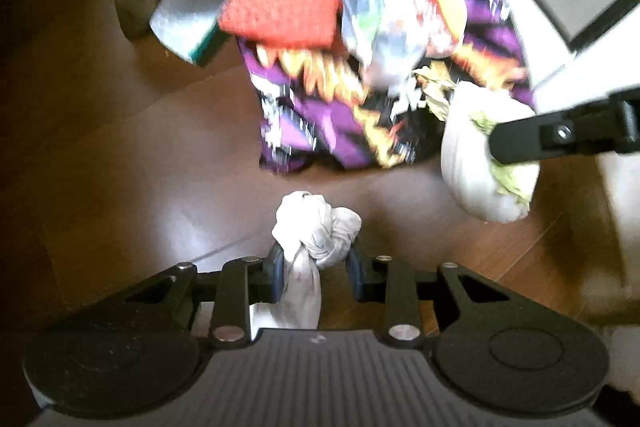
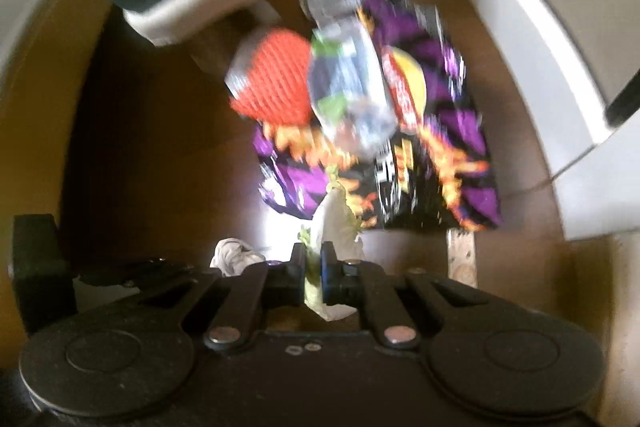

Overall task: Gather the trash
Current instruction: 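Close the left tool on the white crumpled cloth while the right tool grips the cabbage leaf, then lift the white cloth with the left tool while the right tool carries the cabbage leaf to the wastebasket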

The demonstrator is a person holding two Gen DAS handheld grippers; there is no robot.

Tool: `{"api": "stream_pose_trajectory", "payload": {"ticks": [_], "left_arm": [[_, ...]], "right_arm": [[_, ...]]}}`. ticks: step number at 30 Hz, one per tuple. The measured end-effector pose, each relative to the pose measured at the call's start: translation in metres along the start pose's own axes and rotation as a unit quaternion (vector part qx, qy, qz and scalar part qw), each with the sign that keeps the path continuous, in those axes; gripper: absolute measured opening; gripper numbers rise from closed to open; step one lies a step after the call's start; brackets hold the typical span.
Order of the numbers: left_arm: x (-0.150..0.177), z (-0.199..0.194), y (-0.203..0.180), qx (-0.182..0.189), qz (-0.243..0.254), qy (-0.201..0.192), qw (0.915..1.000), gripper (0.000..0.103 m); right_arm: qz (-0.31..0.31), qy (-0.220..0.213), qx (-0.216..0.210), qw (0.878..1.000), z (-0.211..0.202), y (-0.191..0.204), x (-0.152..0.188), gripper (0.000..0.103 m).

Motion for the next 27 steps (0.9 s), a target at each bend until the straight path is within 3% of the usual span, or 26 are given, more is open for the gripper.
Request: {"api": "stream_pose_trajectory", "payload": {"ticks": [11, 19, 27], "left_arm": [[-0.06, -0.11, -0.009, 0.013, -0.04, -0.128, 0.9909, 0.029], [-0.1, -0.212, -0.006, 0.036, -0.08, -0.218, 0.972, 0.029], [-0.143, -0.31, 0.001, 0.034, -0.102, -0.303, 0.947, 0.03]], "right_arm": [[-0.038, -0.113, -0.013, 0.993, -0.101, 0.035, -0.034, 0.007], [-0.074, -0.214, -0.046, 0.973, -0.193, 0.069, -0.074, 0.007], [-0.116, -0.302, -0.077, 0.943, -0.26, 0.108, -0.117, 0.007]]}}
Point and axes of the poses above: each gripper's, at about its wrist camera, not at the fingertips, and z roughly the way its jaws point, y to its left, x to its underside, the point moved 2 cm from there along z, roughly the way its jaws point, and after that the axes turned 3 degrees about y, right-handed, at the moved point
